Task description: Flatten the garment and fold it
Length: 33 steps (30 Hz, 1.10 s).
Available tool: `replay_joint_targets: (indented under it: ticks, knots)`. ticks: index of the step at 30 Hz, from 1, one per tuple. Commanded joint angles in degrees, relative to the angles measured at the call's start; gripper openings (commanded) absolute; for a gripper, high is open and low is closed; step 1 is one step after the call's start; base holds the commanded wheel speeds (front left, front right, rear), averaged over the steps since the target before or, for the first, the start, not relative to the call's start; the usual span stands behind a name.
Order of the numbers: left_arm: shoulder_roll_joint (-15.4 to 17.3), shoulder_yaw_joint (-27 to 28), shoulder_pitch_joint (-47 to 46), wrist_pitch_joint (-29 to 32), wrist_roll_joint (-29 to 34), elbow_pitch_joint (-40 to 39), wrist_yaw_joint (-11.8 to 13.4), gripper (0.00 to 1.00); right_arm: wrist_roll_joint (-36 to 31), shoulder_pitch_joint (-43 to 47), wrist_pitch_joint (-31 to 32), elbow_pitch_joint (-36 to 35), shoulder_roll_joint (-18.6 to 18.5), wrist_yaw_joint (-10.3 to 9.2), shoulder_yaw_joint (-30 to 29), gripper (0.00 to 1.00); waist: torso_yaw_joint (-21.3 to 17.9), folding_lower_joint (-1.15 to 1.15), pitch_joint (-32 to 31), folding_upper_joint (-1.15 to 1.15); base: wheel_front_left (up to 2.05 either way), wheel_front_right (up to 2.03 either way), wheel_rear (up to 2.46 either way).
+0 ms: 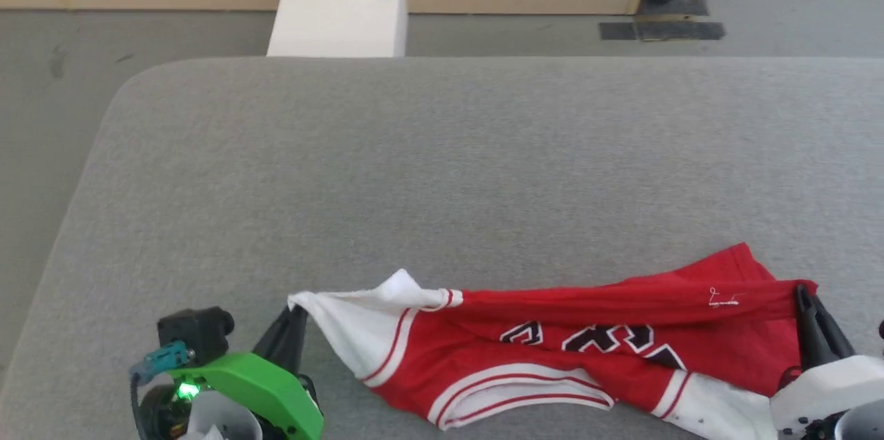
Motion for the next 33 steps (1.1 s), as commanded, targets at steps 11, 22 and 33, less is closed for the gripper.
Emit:
replay_joint_targets:
  ticks: [11,22,33]
  knots:
    - [4.06,1.61,-19.28,3.63,4.84,-1.06,-5.84,0.0,-1.67,-8.18,11.79,-15.9,-6.15,-0.08,4.42,0.0,-6.08,0.0,0.14,0.0,0.0,0.0,0.0]
    - [1.2,5.61,-48.35,9.43,5.01,4.73,-9.76,0.0,0.81,-36.53,24.25,-13.82,-19.61,-0.08,14.02,0.0,-7.67,0.0,11.8,0.0,0.0,0.0,0.0]
    - [0.47,8.1,-77.64,7.28,13.26,18.32,-10.55,0.0,-3.61,-68.22,24.45,2.67,-19.26,-0.08,19.96,0.0,-9.03,0.0,24.65,0.0,0.0,0.0,0.0]
